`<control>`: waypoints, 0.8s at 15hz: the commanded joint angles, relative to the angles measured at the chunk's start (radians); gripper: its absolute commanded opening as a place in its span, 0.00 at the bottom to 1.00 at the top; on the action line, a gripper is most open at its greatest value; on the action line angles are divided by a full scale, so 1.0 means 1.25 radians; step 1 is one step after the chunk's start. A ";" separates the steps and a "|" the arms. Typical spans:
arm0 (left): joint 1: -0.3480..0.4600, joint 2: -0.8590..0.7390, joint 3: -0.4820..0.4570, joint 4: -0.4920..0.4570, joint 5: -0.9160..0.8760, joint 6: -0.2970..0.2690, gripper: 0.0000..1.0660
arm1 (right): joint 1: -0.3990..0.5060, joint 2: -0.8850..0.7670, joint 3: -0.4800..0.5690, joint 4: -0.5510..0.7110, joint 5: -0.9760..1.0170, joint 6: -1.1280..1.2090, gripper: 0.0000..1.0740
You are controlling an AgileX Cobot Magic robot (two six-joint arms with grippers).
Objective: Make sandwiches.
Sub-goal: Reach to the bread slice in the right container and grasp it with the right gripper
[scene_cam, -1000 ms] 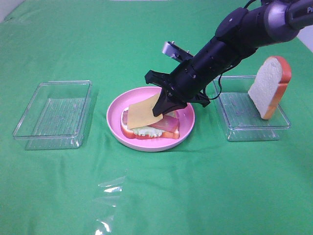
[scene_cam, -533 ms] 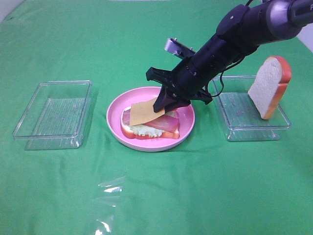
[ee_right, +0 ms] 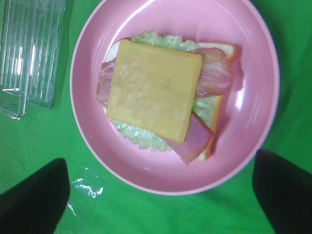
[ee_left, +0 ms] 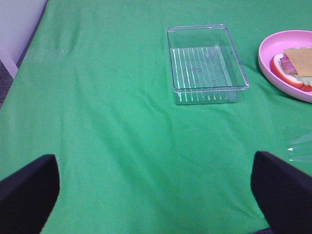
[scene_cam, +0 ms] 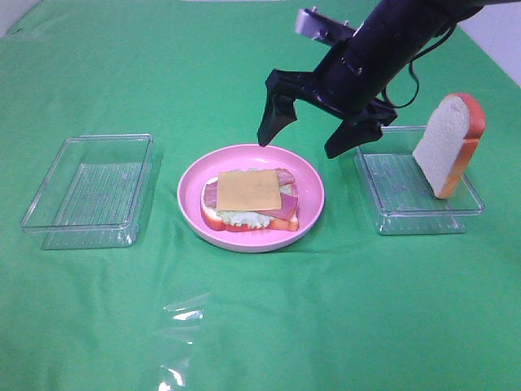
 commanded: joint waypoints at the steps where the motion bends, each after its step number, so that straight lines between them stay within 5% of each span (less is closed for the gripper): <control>1: 0.002 -0.016 0.002 -0.003 -0.013 -0.004 0.94 | -0.031 -0.070 -0.098 -0.130 0.162 0.145 0.91; 6: 0.002 -0.016 0.002 -0.003 -0.013 -0.004 0.94 | -0.115 -0.069 -0.325 -0.349 0.370 0.227 0.91; 12: 0.002 -0.016 0.002 -0.003 -0.013 -0.004 0.94 | -0.290 0.017 -0.354 -0.358 0.385 0.192 0.91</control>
